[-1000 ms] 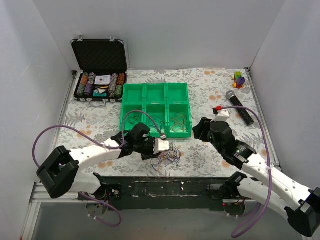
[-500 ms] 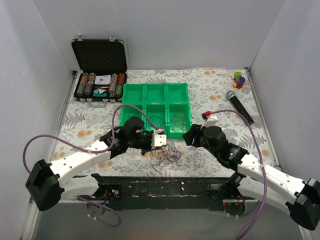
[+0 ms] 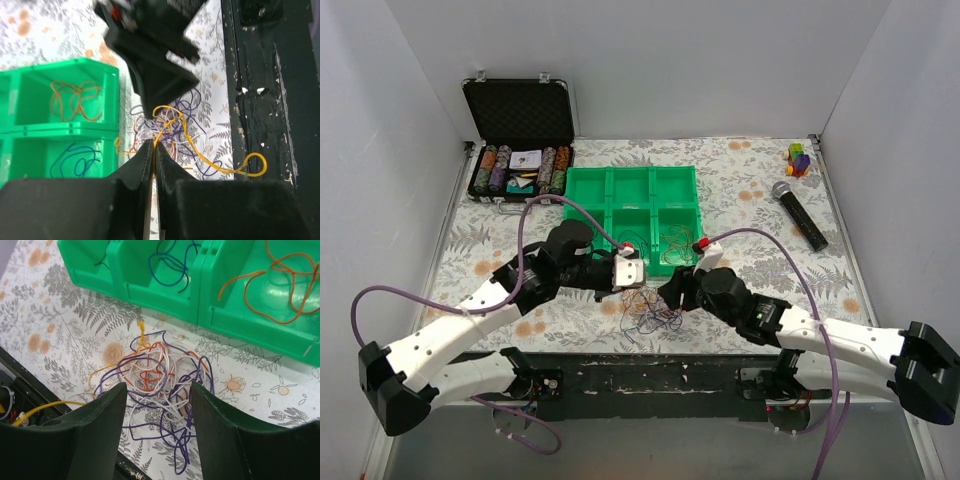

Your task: Untangle the cables

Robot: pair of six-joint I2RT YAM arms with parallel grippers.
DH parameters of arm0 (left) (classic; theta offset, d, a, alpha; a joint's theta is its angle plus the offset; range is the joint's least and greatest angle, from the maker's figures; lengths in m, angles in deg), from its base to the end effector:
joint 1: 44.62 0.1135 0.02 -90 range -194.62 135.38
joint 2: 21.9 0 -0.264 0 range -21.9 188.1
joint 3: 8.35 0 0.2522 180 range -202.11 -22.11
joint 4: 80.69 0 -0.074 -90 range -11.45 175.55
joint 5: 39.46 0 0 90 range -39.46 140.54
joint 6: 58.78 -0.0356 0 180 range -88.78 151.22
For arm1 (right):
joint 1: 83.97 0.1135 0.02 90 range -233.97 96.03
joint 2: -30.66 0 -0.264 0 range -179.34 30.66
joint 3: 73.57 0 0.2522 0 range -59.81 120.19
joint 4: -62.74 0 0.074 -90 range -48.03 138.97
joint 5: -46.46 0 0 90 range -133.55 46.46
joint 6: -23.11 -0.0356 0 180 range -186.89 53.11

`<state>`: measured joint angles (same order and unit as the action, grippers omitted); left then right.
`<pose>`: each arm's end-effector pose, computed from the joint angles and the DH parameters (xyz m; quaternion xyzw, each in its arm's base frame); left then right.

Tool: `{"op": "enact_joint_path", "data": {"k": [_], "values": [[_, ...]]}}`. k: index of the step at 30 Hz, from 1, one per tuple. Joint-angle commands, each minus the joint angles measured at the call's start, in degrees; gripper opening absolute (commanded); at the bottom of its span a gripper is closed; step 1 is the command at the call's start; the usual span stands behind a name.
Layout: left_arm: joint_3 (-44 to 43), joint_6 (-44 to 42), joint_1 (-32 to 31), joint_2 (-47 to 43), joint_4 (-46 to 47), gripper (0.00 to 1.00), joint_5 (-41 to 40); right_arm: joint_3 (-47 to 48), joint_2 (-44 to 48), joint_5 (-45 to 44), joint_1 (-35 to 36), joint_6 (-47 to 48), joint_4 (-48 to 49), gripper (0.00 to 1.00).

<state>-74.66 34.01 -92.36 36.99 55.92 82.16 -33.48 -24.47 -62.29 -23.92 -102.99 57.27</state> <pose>0.1329 -0.1740 0.3108 0.4420 0.7448 -0.4060 0.2916 0.1165 0.1793 0.2269 -0.0774 0.8123 0.3289 0.4753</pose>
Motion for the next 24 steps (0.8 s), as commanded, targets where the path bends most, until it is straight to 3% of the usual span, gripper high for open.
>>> {"op": "enact_joint_path", "data": {"k": [1, 10, 15, 18, 24], "values": [[-4.6, 0.7, -0.1, -3.2, -2.9, 0.0, 1.8, -1.5, -4.1, -1.2, 2.2, -2.3, 6.5, 0.62], [-10.5, 1.7, -0.1, -6.0, -1.8, 0.0, -3.3, -2.8, -13.2, -2.8, 5.8, -6.3, 8.1, 0.58], [-13.4, 1.5, -0.1, -6.3, -1.0, 0.0, -5.8, -3.7, -16.7, -3.6, 7.8, -8.5, 8.0, 0.43], [-15.8, 0.2, -0.1, -6.4, 2.6, 0.0, -9.5, -4.3, -17.7, -4.8, 8.6, -10.0, 6.8, 0.34], [-20.1, -5.9, -0.1, -6.0, 12.0, 0.0, -18.5, -5.6, -18.3, -6.0, 9.4, -11.7, 5.8, 0.33]]}}
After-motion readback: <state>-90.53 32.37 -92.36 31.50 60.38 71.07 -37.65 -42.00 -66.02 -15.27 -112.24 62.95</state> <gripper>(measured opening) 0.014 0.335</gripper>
